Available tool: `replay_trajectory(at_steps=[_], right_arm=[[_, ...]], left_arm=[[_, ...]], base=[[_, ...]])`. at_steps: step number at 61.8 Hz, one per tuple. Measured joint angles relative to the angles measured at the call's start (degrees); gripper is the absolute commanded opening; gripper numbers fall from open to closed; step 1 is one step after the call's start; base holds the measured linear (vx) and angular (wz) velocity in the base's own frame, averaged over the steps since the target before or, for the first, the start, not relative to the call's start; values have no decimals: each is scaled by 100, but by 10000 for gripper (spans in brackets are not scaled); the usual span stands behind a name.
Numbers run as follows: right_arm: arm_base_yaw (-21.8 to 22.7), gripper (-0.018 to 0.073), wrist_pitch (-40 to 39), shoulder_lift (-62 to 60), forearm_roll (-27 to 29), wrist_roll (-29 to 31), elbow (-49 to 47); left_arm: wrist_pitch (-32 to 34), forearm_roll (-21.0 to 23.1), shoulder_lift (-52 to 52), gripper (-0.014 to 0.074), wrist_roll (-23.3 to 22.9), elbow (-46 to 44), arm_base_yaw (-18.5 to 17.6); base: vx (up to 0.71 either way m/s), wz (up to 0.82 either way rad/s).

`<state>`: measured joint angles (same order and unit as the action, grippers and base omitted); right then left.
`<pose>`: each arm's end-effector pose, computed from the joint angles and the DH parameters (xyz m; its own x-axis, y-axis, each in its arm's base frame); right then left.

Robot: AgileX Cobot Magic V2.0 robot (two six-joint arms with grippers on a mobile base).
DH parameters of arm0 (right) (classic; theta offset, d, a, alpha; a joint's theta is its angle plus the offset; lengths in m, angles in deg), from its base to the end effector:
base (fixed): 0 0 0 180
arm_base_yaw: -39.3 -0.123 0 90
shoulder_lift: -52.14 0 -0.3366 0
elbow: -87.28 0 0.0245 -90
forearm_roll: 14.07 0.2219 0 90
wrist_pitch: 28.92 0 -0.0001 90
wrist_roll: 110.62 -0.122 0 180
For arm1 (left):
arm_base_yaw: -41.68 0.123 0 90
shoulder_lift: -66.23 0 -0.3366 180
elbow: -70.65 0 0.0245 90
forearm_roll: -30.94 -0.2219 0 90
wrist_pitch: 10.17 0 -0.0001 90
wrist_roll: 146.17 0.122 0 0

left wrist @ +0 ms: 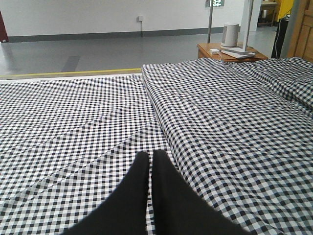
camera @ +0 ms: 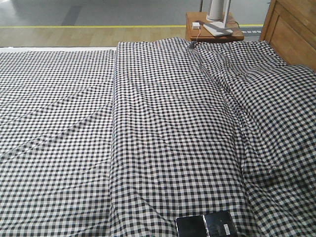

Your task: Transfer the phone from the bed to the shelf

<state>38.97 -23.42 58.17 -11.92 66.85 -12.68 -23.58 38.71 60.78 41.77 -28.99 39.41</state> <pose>0.0069 0.0005 0.1946 -0.0280 0.0813 -0.9963 -0.0071 0.9966 0.0815 0.0047 -0.0040 0.1762 -0.1576 0.0129 -0.9874 0.0716 0.9974 0.0016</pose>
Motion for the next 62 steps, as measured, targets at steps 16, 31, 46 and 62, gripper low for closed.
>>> replay_trajectory(at_steps=[16,31,46,62], right_arm=[[0,-8,0,0,0,0,0],[0,-8,0,0,0,0,0],[0,-8,0,0,0,0,0],[0,-8,0,0,0,0,0]], left_arm=[[0,0,0,1,0,0,0],[0,0,0,1,0,0,0],[0,0,0,1,0,0,0],[0,0,0,1,0,0,0]], base=[[0,0],[0,0],[0,0],[0,0]])
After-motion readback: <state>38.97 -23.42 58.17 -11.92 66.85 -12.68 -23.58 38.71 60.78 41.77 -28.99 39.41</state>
